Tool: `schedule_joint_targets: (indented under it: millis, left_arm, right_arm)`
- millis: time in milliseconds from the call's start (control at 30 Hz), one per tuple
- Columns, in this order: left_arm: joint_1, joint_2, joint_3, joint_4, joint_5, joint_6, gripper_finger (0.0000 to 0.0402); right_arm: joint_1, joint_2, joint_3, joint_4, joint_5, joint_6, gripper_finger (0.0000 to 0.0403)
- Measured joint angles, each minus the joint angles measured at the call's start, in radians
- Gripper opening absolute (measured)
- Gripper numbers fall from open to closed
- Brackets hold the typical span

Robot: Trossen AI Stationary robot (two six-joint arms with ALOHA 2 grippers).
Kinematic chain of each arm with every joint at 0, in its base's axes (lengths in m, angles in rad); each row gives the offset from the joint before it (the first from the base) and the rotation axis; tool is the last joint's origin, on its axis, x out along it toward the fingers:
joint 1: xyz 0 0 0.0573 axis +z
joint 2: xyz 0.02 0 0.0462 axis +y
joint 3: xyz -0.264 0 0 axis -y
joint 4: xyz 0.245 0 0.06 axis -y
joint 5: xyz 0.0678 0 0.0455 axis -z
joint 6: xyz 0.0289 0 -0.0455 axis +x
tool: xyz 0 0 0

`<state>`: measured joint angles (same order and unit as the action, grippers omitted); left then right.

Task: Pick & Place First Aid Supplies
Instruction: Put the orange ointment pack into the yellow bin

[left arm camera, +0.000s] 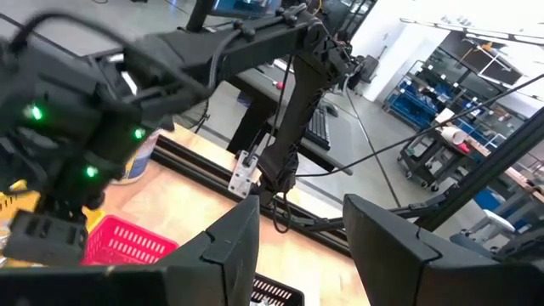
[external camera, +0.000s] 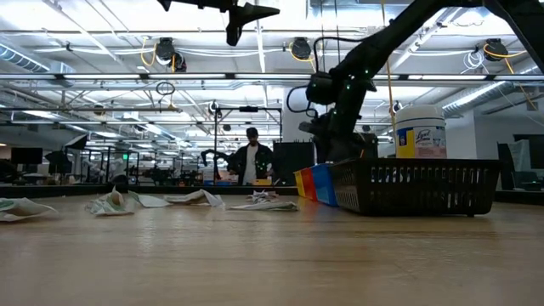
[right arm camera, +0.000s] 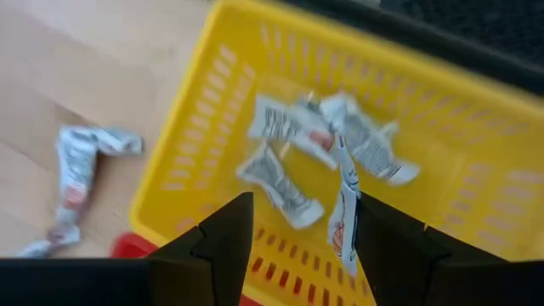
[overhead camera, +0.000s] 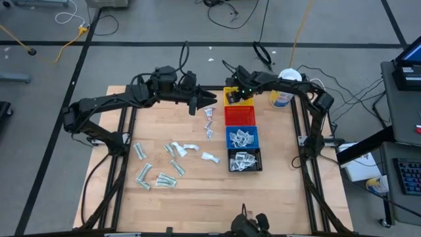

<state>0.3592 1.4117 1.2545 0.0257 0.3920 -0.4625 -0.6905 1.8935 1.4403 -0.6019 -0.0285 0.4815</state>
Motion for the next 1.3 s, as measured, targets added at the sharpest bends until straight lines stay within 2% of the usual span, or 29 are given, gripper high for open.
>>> schedule_joint_targets:
  millis: [200, 400, 567, 833, 1067, 1300]
  left_arm:
    - [0.0, 0.0, 0.0, 0.0, 0.0, 0.0, 0.0175]
    - [0.0, 0.0, 0.0, 0.0, 0.0, 0.007, 0.0175]
    - [0.0, 0.0, 0.0, 0.0, 0.0, 0.011, 0.0175]
    - [0.0, 0.0, 0.0, 0.001, 0.0, -0.004, 0.0175]
    - [-0.001, 0.0, 0.0, 0.0, 0.009, -0.039, 0.0175]
    - [0.0, 0.0, 0.0, 0.0, 0.009, -0.045, 0.0175]
  right_arm:
    - [0.004, 0.001, -0.095, 0.029, 0.001, -0.004, 0.0185]
    - [0.005, 0.001, -0.105, 0.009, -0.102, 0.001, 0.0181]
    - [0.005, 0.001, -0.104, 0.032, -0.101, -0.051, 0.0181]
    - [-0.009, 0.001, -0.104, 0.129, -0.051, -0.073, 0.0181]
    - [-0.037, 0.008, -0.104, 0.132, 0.052, 0.037, 0.0181]
    - [-0.05, 0.008, -0.104, 0.136, 0.049, 0.075, 0.0181]
